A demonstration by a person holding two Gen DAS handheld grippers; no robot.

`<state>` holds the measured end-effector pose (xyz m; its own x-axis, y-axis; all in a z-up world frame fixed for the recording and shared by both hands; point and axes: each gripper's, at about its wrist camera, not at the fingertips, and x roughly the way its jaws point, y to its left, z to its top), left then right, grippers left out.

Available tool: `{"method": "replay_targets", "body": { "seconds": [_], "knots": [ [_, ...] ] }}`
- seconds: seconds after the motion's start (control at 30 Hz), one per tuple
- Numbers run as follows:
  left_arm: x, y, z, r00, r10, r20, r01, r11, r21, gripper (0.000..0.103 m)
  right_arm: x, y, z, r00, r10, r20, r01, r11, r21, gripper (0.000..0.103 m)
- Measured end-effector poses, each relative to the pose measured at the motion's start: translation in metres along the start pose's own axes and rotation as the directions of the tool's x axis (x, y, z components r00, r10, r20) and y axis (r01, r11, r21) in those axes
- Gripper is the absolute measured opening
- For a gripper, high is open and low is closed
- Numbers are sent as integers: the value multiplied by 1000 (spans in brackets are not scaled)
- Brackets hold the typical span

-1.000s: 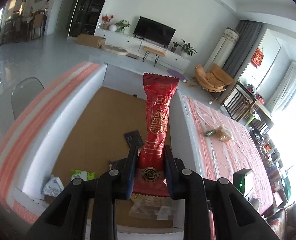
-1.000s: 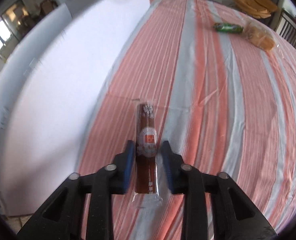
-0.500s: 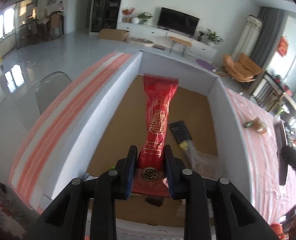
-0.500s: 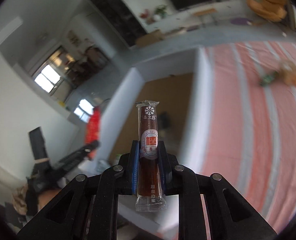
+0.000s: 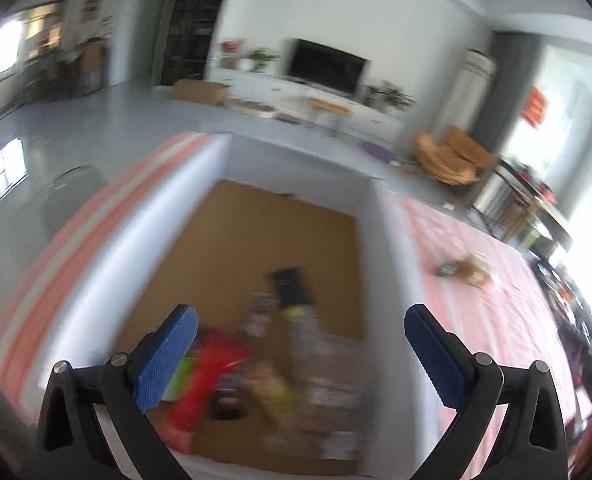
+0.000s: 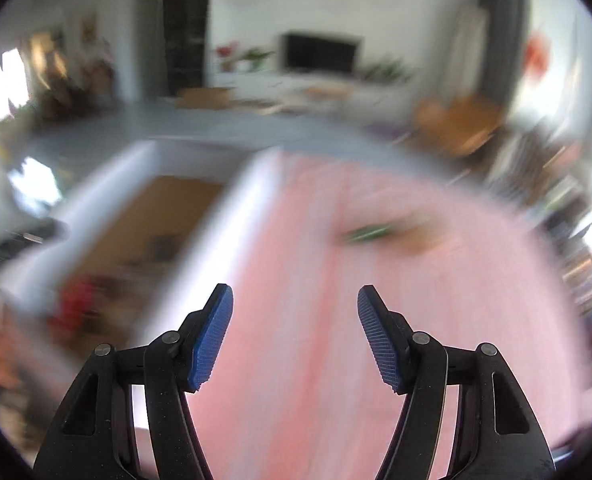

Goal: Organize snacks
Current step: 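Open both tools over the bin to drop the red bar and silver stick, then bring both tools back over the green sausage and bread bag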

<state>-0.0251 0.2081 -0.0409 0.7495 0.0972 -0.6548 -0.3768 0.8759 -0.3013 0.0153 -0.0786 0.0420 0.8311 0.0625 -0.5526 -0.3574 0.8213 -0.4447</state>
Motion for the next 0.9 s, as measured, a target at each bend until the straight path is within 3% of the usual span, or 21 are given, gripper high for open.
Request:
{"method": "replay_targets", "body": {
  "seconds": [0.03, 0.07, 0.1, 0.17, 0.2, 0.27, 0.3, 0.37, 0.43, 0.63, 0.9],
  "knots": [
    [1, -15, 0, 1000, -26, -2, 26, 999, 25, 102, -7, -10, 0, 988, -154, 9, 155, 985, -77, 76],
    [1, -34, 1, 998, -59, -6, 59, 997, 53, 102, -12, -21, 0, 951, -307, 17, 306, 939, -154, 78],
    [0, -49, 1, 996, -88, -10, 89, 993, 76, 102, -15, -32, -2, 915, -403, 22, 398, 895, -202, 79],
    [1, -83, 3, 988, -153, -25, 155, 980, 125, 102, -21, -53, -8, 867, -499, 7, 486, 842, -235, 79],
    [1, -100, 1, 982, -185, -35, 188, 971, 148, 102, -23, -61, -13, 869, -496, -10, 482, 849, -217, 81],
    [1, -134, -4, 969, -238, -64, 246, 952, 185, 102, -19, -77, -29, 922, -383, -63, 374, 920, -118, 83],
    [2, -149, -8, 961, -264, -83, 276, 940, 199, 102, -12, -83, -42, 954, -282, -106, 279, 959, -39, 83],
    [7, -176, -17, 951, -288, -110, 307, 923, 234, 103, 11, -89, -72, 980, -122, -157, 138, 986, 97, 83],
    [19, -198, -32, 950, -275, -147, 307, 909, 283, 102, 41, -84, -105, 981, -23, -191, 65, 975, 214, 83],
    [72, -239, -69, 956, -179, -233, 258, 891, 373, 102, 104, -69, -160, 975, 105, -196, -17, 914, 404, 83],
    [148, -247, -96, 947, -130, -293, 214, 937, 275, 102, 149, -108, -179, 954, 195, -226, -21, 798, 602, 83]
  ]
}}
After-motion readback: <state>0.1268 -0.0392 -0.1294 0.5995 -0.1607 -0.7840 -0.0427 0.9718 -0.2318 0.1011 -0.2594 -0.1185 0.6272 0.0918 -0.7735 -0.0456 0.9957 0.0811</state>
